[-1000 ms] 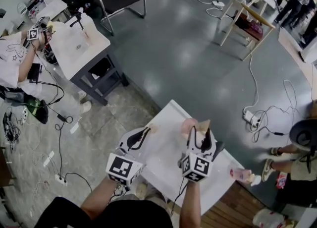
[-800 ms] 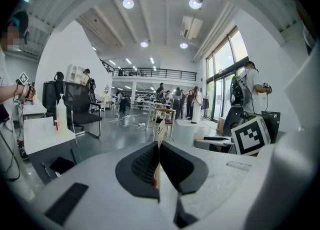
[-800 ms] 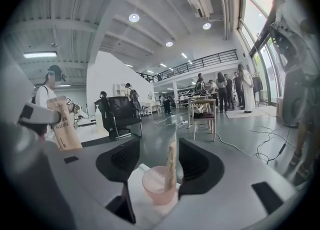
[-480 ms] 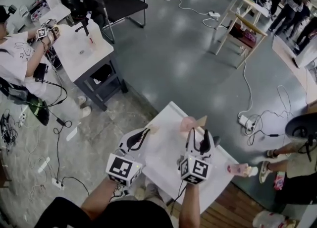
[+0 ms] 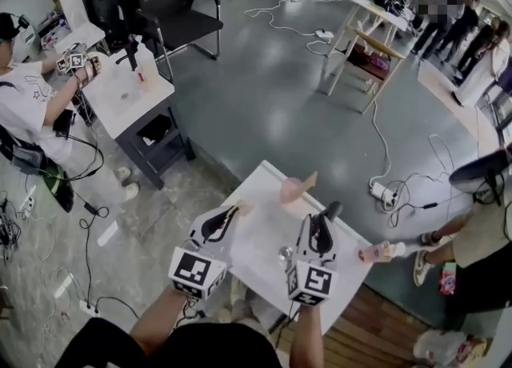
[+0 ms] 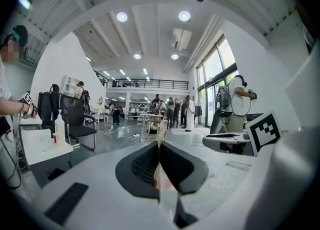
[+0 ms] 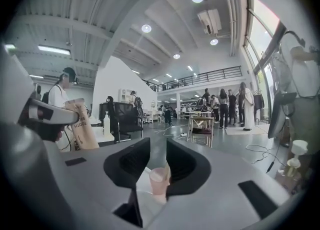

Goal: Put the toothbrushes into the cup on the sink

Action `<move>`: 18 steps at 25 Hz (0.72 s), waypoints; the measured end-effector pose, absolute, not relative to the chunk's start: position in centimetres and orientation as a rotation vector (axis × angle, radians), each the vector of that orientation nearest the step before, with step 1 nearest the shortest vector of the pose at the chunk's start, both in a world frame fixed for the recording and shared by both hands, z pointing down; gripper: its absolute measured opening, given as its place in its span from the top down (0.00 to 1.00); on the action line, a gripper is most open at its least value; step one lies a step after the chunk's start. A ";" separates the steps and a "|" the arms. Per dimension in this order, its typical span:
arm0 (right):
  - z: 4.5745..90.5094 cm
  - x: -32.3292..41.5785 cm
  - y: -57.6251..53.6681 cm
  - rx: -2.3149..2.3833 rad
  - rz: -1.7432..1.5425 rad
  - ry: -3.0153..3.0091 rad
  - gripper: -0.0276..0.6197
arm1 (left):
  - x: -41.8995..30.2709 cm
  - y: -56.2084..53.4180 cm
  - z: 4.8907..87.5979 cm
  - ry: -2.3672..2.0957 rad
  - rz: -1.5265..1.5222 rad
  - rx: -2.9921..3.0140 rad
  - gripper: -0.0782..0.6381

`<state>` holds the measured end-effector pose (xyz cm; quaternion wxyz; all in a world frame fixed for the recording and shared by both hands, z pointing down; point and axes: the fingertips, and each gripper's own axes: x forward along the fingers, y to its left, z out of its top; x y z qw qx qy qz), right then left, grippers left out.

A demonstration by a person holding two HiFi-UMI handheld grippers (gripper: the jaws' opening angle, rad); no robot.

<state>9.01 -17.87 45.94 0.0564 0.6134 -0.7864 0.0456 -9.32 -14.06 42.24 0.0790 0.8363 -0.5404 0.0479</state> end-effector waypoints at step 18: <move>42.4 10.7 -5.2 1.903 0.018 -2.357 0.96 | -6.8 -4.4 39.6 -1.570 0.120 2.630 0.88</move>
